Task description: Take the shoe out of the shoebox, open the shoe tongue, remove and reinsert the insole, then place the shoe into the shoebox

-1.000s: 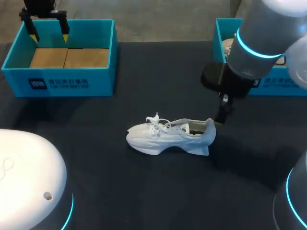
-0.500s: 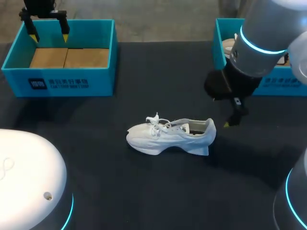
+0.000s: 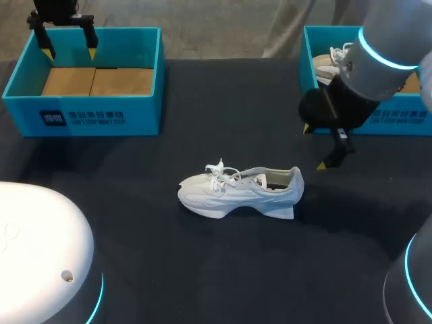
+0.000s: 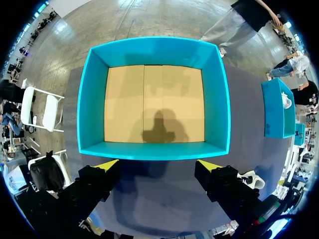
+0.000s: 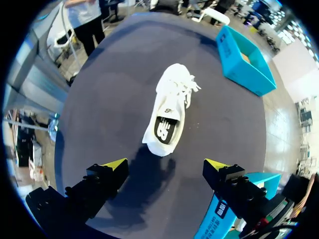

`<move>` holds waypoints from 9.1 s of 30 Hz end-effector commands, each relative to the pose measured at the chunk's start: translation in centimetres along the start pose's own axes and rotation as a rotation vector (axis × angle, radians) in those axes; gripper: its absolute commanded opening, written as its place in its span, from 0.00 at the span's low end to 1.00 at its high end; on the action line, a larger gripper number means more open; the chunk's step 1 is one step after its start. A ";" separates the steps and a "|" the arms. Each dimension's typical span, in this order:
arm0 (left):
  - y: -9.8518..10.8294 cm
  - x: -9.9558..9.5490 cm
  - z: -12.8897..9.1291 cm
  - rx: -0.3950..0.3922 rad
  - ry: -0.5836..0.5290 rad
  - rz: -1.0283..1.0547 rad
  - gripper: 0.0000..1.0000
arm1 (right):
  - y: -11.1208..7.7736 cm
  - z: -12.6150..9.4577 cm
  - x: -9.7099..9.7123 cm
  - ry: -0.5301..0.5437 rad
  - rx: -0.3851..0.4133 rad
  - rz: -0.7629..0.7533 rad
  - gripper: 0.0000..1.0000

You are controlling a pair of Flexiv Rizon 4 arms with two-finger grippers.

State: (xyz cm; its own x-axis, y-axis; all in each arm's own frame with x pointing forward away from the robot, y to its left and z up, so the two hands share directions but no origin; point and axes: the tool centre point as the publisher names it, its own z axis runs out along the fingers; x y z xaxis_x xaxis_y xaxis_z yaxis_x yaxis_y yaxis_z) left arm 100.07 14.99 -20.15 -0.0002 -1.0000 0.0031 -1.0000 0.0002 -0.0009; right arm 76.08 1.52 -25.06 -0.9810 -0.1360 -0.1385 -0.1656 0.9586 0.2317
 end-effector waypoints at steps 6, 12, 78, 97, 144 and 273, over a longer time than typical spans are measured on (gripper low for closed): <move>0.0 0.0 -0.1 -0.001 -0.001 0.000 1.00 | -3.6 0.5 0.9 -0.042 -0.168 0.061 1.00; 0.0 0.0 -0.1 -0.001 -0.001 0.000 1.00 | -6.3 1.9 1.3 -0.046 -0.260 0.112 1.00; 0.0 0.0 -0.1 -0.001 -0.001 0.000 1.00 | -11.5 9.9 3.8 -0.145 -0.606 0.201 1.00; 0.0 0.0 -0.1 -0.001 -0.001 0.000 1.00 | -10.5 10.4 3.4 -0.149 -0.589 0.223 1.00; 0.0 0.0 -0.1 -0.001 -0.001 0.000 1.00 | -1.1 16.8 1.2 -0.070 -0.622 0.337 1.00; 20.2 23.5 3.9 -0.016 0.012 0.075 1.00 | 0.8 19.1 1.7 -0.041 -0.646 0.320 0.00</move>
State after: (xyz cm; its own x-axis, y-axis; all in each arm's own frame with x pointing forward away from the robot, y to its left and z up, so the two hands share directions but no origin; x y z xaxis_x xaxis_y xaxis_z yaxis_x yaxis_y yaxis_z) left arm 79.95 -7.56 -23.36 -0.0704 -0.9972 0.0242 -0.9972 0.0710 0.0232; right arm 76.18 6.56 -42.90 -0.9894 0.1454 -0.0020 0.0871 0.6040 0.7922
